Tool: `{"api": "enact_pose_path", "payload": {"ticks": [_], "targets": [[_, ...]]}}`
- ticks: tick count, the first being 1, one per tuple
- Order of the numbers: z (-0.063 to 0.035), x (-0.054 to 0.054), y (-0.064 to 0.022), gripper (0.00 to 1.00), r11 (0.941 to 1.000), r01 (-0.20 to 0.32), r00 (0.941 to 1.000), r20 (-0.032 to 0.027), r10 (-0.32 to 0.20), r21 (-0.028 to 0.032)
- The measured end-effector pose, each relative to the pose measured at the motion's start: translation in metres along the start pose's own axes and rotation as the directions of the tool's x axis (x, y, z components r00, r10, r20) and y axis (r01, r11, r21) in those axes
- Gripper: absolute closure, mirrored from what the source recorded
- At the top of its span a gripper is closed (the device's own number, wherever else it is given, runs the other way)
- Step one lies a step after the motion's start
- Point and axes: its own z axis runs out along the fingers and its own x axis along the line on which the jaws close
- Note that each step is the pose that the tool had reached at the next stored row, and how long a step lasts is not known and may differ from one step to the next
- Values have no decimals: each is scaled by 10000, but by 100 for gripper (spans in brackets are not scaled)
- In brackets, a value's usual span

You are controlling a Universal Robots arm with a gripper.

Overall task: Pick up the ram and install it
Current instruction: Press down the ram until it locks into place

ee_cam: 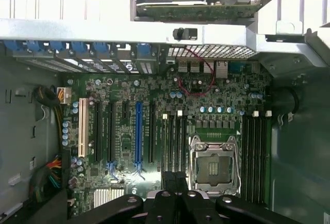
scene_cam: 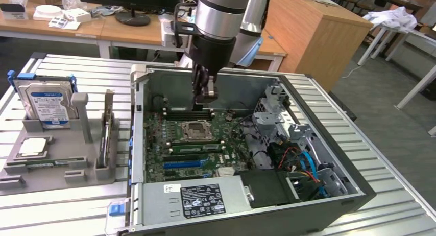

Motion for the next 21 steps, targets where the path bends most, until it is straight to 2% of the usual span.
{"api": "enact_pose_path", "payload": {"ticks": [15, 21], "targets": [[-5, 1, -264, 89, 10000, 0, 10000, 0, 0, 0], [-5, 1, -319, 89, 10000, 0, 10000, 0, 0, 1]]}}
